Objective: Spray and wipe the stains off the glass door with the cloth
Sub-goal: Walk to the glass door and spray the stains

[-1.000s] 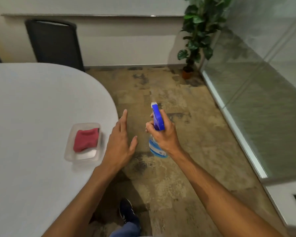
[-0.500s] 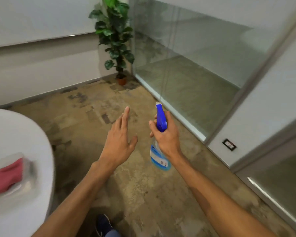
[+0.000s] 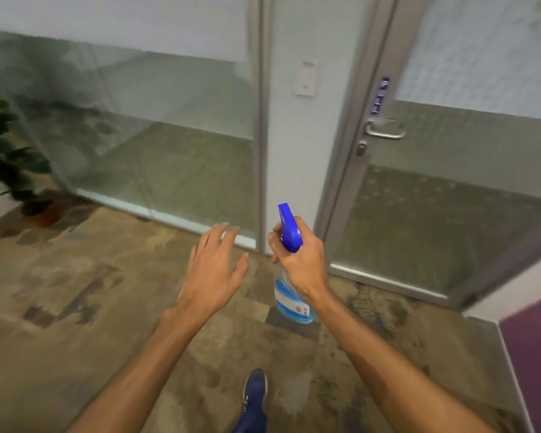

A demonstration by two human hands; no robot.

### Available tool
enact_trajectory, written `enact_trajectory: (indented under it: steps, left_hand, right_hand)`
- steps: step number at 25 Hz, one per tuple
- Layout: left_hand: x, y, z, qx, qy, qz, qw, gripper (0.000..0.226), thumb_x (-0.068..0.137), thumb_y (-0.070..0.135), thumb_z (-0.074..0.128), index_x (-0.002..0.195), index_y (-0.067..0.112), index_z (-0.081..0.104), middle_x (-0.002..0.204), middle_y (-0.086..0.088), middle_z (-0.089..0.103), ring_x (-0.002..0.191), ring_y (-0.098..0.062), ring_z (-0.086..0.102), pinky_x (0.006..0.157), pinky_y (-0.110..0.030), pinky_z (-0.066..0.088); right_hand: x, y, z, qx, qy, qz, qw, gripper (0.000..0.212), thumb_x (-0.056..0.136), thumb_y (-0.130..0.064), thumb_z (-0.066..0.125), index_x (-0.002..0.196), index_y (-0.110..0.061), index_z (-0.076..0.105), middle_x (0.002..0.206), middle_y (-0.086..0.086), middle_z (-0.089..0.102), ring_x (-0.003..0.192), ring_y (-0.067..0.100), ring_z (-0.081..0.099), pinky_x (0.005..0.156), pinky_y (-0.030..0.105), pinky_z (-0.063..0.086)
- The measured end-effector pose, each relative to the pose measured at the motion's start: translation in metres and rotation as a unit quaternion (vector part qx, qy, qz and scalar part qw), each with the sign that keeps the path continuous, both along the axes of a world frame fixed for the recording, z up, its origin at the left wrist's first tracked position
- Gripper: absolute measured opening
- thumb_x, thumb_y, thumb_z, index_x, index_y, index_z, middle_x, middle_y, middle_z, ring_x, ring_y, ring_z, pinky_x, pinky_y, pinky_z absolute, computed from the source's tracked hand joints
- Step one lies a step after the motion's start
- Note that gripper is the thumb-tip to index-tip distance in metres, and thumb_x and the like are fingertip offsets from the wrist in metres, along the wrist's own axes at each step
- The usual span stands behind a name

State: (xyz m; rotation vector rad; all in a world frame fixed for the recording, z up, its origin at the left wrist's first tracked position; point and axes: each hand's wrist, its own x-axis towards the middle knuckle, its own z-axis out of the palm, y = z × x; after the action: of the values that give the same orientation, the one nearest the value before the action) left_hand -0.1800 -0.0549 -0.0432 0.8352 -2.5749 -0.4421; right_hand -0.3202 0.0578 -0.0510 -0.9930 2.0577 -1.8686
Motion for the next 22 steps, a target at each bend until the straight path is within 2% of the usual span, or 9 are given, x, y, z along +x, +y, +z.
enact_trajectory:
  steps: [2, 5, 6, 9, 11, 14, 16, 19, 22]
  left_hand:
    - [-0.040, 0.009, 0.003, 0.006, 0.006, -0.046, 0.999, 0.056, 0.095, 0.035, 0.056, 0.145, 0.012, 0.047, 0.152, -0.011, 0.046, 0.142, -0.028, 0.041, 0.113, -0.047, 0.038]
    - [-0.102, 0.020, 0.007, 0.026, 0.013, -0.117, 0.993, 0.057, 0.097, 0.032, 0.057, 0.148, 0.013, 0.042, 0.152, -0.006, 0.046, 0.140, -0.025, 0.043, 0.114, -0.044, 0.039]
    - [-0.122, 0.024, 0.008, 0.030, 0.014, -0.138, 0.990, 0.057, 0.097, 0.033, 0.056, 0.149, 0.015, 0.041, 0.152, -0.004, 0.046, 0.139, -0.024, 0.045, 0.113, -0.043, 0.040]
    - [-0.183, 0.036, 0.012, 0.045, 0.011, -0.194, 0.980, 0.056, 0.098, 0.035, 0.053, 0.150, 0.017, 0.039, 0.152, 0.000, 0.045, 0.133, -0.021, 0.051, 0.109, -0.042, 0.045]
    - [-0.223, 0.044, 0.016, 0.052, 0.011, -0.223, 0.973, 0.056, 0.098, 0.037, 0.053, 0.150, 0.019, 0.039, 0.151, 0.001, 0.045, 0.127, -0.020, 0.056, 0.105, -0.043, 0.048]
    - [-0.280, 0.057, 0.020, 0.061, 0.013, -0.260, 0.964, 0.057, 0.099, 0.036, 0.054, 0.151, 0.018, 0.038, 0.154, 0.001, 0.043, 0.133, -0.020, 0.051, 0.106, -0.040, 0.046]
    - [-0.314, 0.065, 0.024, 0.072, 0.007, -0.279, 0.958, 0.060, 0.099, 0.037, 0.053, 0.153, 0.019, 0.035, 0.160, 0.002, 0.034, 0.134, -0.023, 0.051, 0.106, -0.042, 0.046]
    - [-0.361, 0.075, 0.031, 0.083, 0.000, -0.294, 0.952, 0.064, 0.098, 0.041, 0.053, 0.155, 0.023, 0.029, 0.167, 0.004, 0.016, 0.126, -0.026, 0.057, 0.103, -0.045, 0.046]
    - [-0.399, 0.086, 0.038, 0.082, 0.006, -0.305, 0.949, 0.065, 0.098, 0.042, 0.053, 0.155, 0.023, 0.028, 0.167, 0.006, 0.013, 0.122, -0.027, 0.060, 0.100, -0.046, 0.049]
  right_hand:
    - [-0.028, 0.020, 0.004, 0.001, -0.006, -0.042, 0.999, 0.022, 0.095, -0.027, 0.071, 0.092, -0.009, 0.058, 0.080, 0.019, 0.061, 0.065, 0.045, 0.058, 0.065, 0.050, 0.056]
    - [-0.069, 0.048, 0.012, -0.013, -0.026, -0.103, 0.994, 0.014, 0.097, -0.020, 0.072, 0.099, -0.009, 0.062, 0.084, 0.021, 0.064, 0.062, 0.035, 0.063, 0.057, 0.031, 0.056]
    - [-0.083, 0.056, 0.013, -0.017, -0.027, -0.121, 0.992, 0.014, 0.098, -0.020, 0.071, 0.100, -0.010, 0.063, 0.086, 0.022, 0.064, 0.062, 0.034, 0.063, 0.058, 0.030, 0.056]
    - [-0.128, 0.077, 0.015, -0.007, -0.013, -0.179, 0.984, 0.019, 0.098, -0.026, 0.071, 0.096, -0.010, 0.061, 0.085, 0.018, 0.063, 0.069, 0.043, 0.062, 0.065, 0.047, 0.060]
    - [-0.158, 0.090, 0.018, 0.003, 0.001, -0.208, 0.978, 0.022, 0.097, -0.030, 0.070, 0.092, -0.011, 0.059, 0.082, 0.017, 0.062, 0.069, 0.045, 0.060, 0.067, 0.052, 0.056]
    - [-0.199, 0.109, 0.026, 0.011, 0.011, -0.245, 0.969, 0.023, 0.098, -0.028, 0.070, 0.092, -0.009, 0.059, 0.079, 0.021, 0.061, 0.065, 0.043, 0.061, 0.065, 0.048, 0.056]
    - [-0.222, 0.119, 0.035, 0.006, 0.011, -0.260, 0.965, 0.022, 0.099, -0.025, 0.071, 0.094, -0.007, 0.060, 0.079, 0.020, 0.062, 0.062, 0.039, 0.064, 0.063, 0.043, 0.057]
    - [-0.253, 0.133, 0.043, -0.006, 0.001, -0.289, 0.957, 0.018, 0.098, -0.025, 0.071, 0.094, -0.010, 0.062, 0.076, 0.019, 0.064, 0.061, 0.034, 0.065, 0.063, 0.036, 0.056]
    - [-0.280, 0.146, 0.049, -0.020, -0.001, -0.310, 0.951, 0.016, 0.098, -0.026, 0.071, 0.095, -0.012, 0.064, 0.071, 0.018, 0.066, 0.060, 0.029, 0.065, 0.065, 0.037, 0.056]
